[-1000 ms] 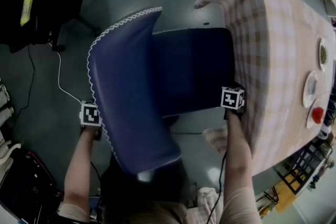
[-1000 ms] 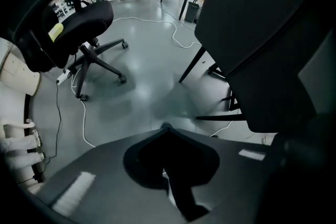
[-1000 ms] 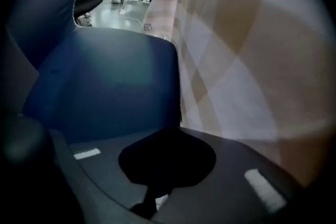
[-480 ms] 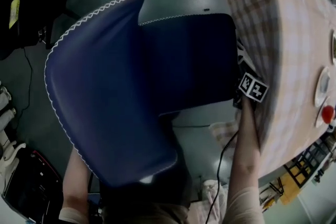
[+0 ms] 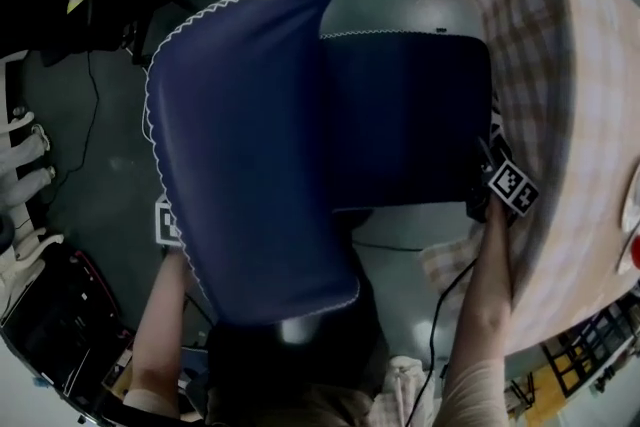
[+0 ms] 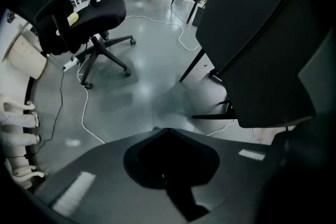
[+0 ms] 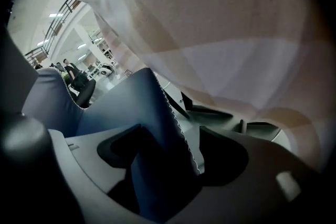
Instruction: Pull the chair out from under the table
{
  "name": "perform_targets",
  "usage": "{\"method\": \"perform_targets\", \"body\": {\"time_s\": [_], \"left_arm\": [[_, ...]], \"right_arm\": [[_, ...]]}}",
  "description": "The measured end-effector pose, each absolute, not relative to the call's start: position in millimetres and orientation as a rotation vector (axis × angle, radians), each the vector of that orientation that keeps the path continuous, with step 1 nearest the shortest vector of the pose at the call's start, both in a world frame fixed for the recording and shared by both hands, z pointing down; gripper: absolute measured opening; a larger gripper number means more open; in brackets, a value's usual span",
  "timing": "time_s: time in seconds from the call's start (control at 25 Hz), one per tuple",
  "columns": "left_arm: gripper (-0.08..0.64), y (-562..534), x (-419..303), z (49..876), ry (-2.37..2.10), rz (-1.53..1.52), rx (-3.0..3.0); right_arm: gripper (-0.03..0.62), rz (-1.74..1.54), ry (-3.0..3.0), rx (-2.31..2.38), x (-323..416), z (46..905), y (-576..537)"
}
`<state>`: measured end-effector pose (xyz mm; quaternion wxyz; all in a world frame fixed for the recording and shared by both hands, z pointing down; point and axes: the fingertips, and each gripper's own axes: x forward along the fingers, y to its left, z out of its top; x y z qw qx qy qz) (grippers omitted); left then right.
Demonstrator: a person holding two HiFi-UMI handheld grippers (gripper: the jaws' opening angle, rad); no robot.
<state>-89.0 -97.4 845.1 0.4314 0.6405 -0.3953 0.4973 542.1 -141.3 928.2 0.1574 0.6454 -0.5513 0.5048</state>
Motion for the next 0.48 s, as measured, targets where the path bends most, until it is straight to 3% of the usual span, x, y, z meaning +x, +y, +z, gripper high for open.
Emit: {"method": "perform_targets", "body": {"time_s": [0.08, 0.12, 0.48], "left_arm": [[0.000, -94.9, -89.2, 844.1, -0.987, 1.231, 1.594], [0.000, -94.1, -89.3, 843.3, -0.988, 1.226, 1.595], [0.000, -113.7, -95.5, 810.6, -1.027, 1.150, 1.717]], "right_arm": [[0.348, 1.422, -1.587, 1.805, 534.1, 927.8, -140.7], [0.287, 1.406, -1.590, 1.786, 531.9, 926.5, -140.7], [0.267, 1.471, -1.623, 1.732, 489.5, 933.5, -127.3]]}}
